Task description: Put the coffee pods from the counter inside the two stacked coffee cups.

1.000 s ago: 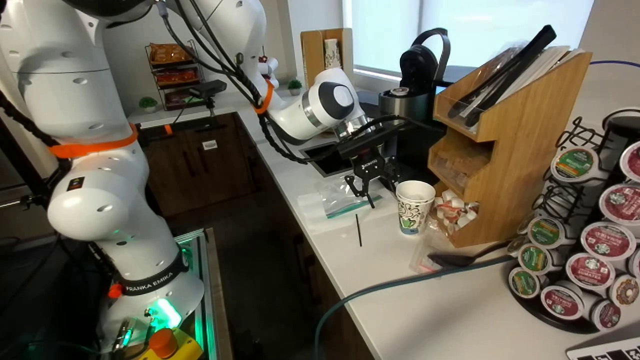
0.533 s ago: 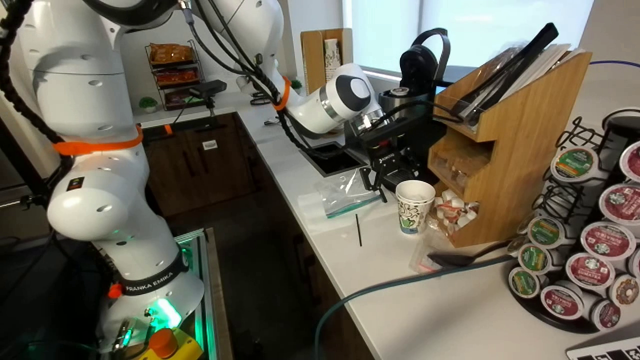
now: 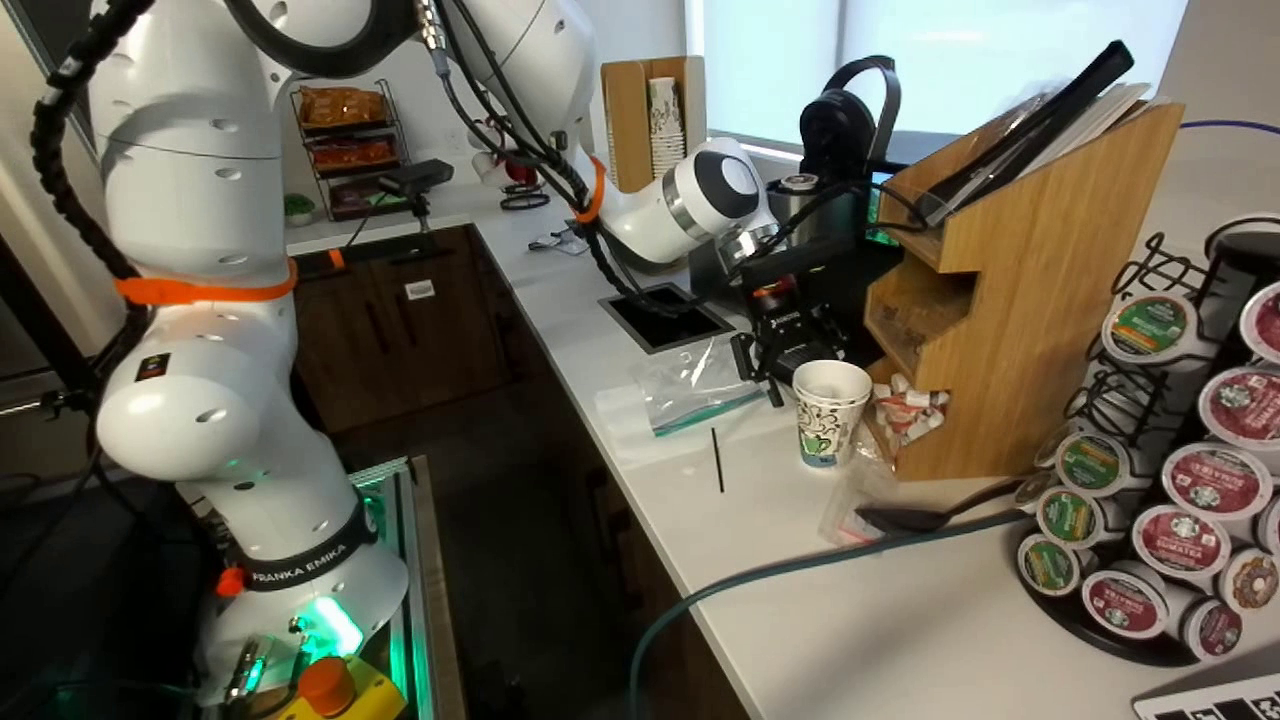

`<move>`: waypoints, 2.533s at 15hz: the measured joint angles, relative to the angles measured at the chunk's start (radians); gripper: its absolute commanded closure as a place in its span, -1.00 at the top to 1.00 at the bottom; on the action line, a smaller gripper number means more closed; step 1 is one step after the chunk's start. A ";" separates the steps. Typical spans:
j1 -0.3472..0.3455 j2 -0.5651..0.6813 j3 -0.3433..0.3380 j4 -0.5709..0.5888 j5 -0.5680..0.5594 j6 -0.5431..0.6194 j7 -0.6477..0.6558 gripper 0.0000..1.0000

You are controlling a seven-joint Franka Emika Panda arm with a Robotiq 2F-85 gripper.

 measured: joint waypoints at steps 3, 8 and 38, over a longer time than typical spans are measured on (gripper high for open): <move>0.001 0.013 0.003 0.011 0.000 -0.025 -0.001 1.00; 0.013 0.029 0.005 0.004 -0.041 -0.021 0.113 1.00; -0.039 0.028 -0.044 -0.062 -0.152 0.387 0.654 1.00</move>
